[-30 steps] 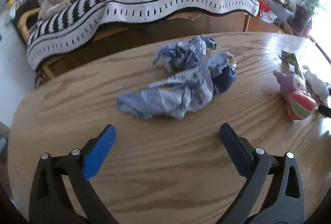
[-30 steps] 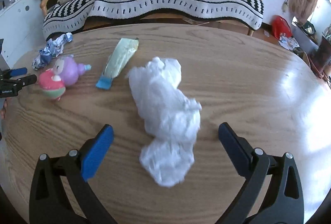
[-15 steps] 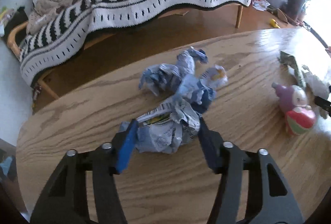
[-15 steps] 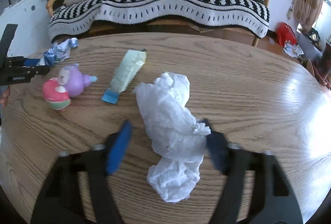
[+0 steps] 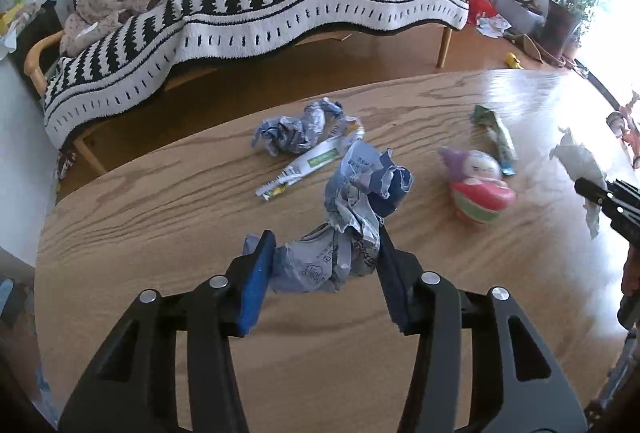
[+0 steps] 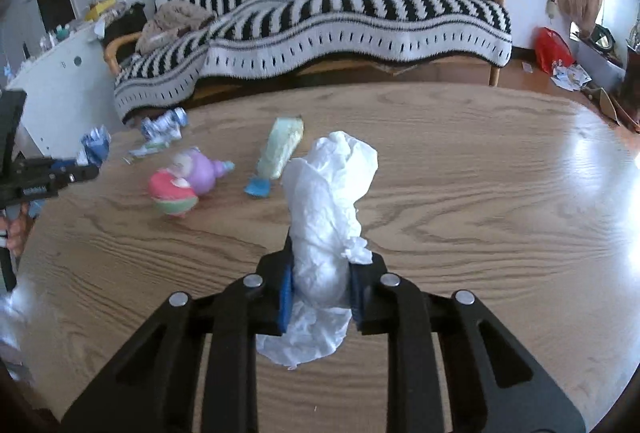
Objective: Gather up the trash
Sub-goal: 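Carry the blue paper and tissue over the black bin and open both grippers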
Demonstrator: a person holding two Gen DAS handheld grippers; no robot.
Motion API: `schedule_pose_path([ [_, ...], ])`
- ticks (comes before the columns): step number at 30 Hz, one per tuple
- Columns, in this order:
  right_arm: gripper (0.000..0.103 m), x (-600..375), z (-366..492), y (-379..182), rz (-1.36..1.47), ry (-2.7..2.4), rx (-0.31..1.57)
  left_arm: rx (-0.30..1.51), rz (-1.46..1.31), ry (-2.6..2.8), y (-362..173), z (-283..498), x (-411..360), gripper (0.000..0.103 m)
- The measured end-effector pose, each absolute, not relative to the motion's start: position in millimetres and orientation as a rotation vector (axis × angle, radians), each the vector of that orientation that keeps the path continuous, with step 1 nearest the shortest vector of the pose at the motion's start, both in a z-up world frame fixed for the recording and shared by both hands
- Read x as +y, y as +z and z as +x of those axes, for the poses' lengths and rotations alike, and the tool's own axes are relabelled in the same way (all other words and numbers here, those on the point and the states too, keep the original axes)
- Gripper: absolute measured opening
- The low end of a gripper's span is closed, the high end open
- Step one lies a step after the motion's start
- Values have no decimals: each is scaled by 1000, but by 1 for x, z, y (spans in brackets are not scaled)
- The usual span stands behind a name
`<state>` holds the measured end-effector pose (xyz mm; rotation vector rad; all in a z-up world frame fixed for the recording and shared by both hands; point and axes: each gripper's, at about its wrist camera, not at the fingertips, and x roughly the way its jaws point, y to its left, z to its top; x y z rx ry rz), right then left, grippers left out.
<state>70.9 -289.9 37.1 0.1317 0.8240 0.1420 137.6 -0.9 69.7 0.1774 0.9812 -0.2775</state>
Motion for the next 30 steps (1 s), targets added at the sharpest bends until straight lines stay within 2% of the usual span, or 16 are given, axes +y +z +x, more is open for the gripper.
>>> schedule_pose_path([
  [3,22,-295,57,56,145,137,794,976,182,-281,79,123,-7,48],
  [14,21,-299,14,64,166,139,833,1013,203,-303,76,73,-29,48],
  [21,21,-299,-23,99,163,140,781,984,166,-350,92,36,-44,49],
  [26,21,-308,-89,134,197,144,682,943,74,-466,110,-15,-87,49],
  [30,21,-333,-153,135,245,107,680,969,67,-629,103,-67,-151,49],
])
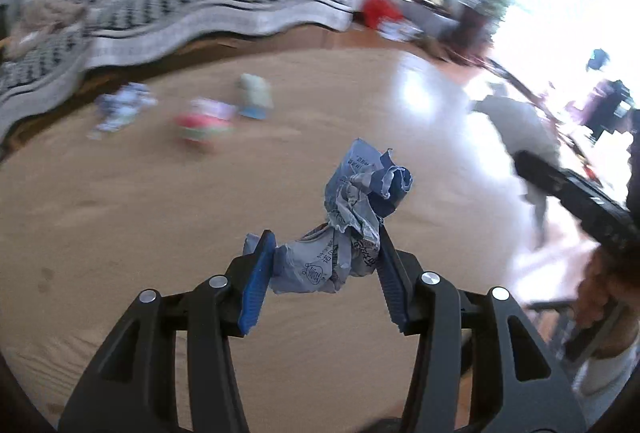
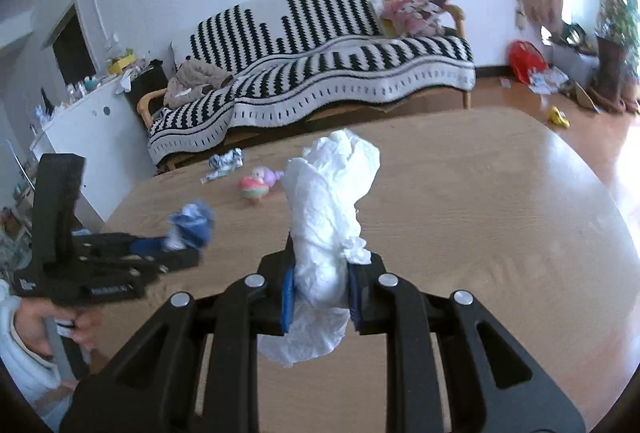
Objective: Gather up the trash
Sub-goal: 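Carry the blue paper and tissue over the black bin and open both grippers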
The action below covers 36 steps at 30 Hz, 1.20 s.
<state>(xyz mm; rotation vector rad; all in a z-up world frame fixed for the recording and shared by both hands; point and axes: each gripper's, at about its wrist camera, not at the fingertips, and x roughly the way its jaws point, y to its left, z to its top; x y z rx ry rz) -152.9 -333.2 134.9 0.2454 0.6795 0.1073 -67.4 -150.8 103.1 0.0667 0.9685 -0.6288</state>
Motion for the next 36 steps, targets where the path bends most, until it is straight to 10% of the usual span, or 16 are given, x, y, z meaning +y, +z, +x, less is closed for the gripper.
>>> schedule_pose_path([
  [18,21,-449,-357,-39,719,-169,992,1338,187,-856,-62,-230,-319,50],
  [36,21,-442,-337,-53,725,-151,1032,1331,227,-821,-70,-237,-320,50],
])
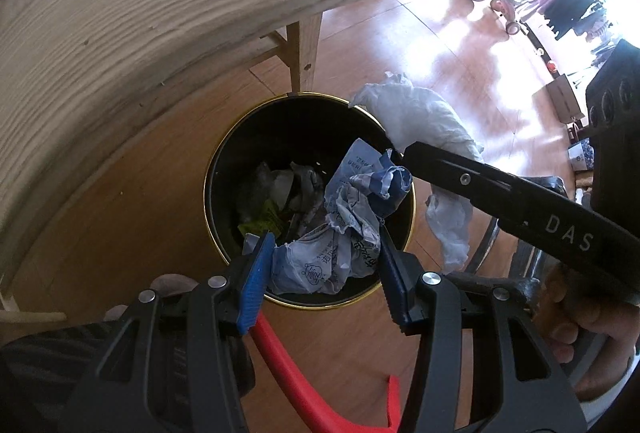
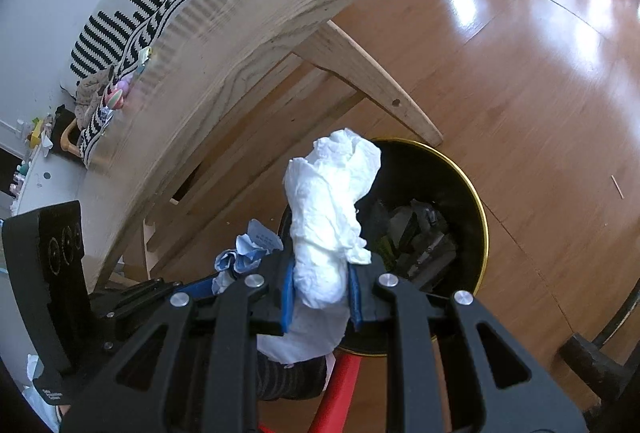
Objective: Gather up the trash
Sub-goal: 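Carry the blue paper and tissue over the black bin and open both grippers, then move the left gripper to the white-green tube while the right approaches the clear bottle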
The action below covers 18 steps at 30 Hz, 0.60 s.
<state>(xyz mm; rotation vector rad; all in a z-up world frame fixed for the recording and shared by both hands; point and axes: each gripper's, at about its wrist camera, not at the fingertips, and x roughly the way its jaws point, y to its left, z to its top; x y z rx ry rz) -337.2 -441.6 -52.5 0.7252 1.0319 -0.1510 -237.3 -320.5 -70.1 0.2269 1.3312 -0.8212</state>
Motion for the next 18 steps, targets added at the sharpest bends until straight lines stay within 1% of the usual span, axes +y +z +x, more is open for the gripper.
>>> schedule_pose_path([
  [13,21,-440,-330,-51,713,-154,1037,1328,233,-821,-70,-238,-318,50],
  [14,21,-440,-329,-51,716,-155,1037,1328,233,-815,-70,-237,-318,51],
  [15,22,-441,-329,-51,717,-158,1039,1330,237,-802,-71,-237,-318,55],
  [16,31,-442,-330,-51,721,-162,1037,1337,238,-787,-73,-236,-319,61],
  [17,44,-443,-330,-50,731,-160,1032,1359,229,-775,-76,-234,-318,84],
  [18,80,-446,-330,-49,747,-166,1029,1372,227,-773,-79,-234,-319,97],
])
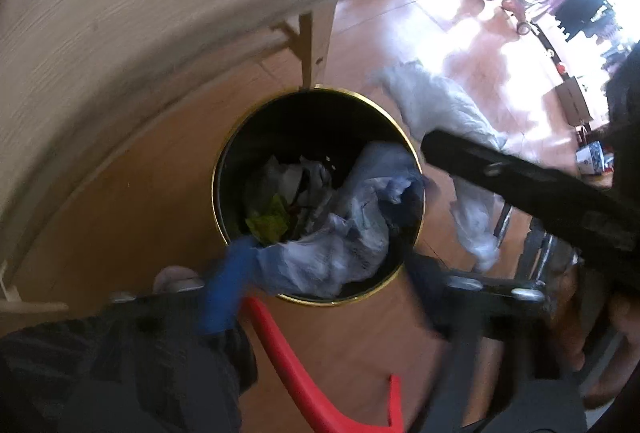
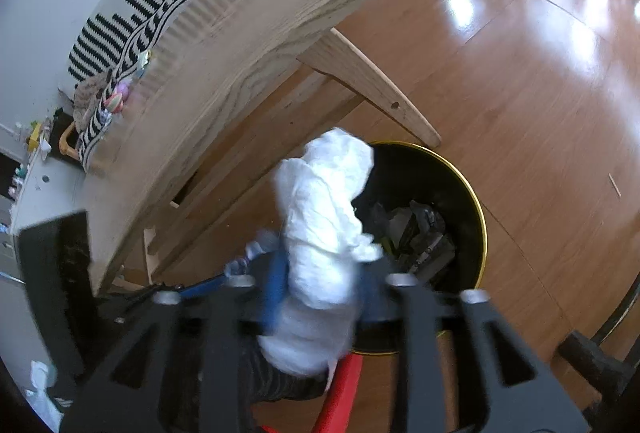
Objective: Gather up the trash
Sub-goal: 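Move the left gripper to the white-green tube while the right approaches the clear bottle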
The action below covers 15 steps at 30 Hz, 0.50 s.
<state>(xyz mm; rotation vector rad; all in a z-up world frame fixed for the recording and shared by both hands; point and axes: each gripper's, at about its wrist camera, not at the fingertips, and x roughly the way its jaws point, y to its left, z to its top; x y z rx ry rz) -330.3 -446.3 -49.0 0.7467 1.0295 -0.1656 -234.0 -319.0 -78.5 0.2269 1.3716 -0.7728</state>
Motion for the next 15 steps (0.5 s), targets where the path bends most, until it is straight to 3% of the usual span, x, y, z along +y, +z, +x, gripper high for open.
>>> schedule_pose_path([
  [1,95,-449,-331,-48,761,-178,1023,1377,233,-773,-79,-234,-320,97],
  [5,96,-463,-337,-43,777,-239,999,1338,223,-818,-69,-237,-321,97],
  [15,96,-465,-337,7,642,-337,789,1072,61,-825,14,-216,-265,97],
])
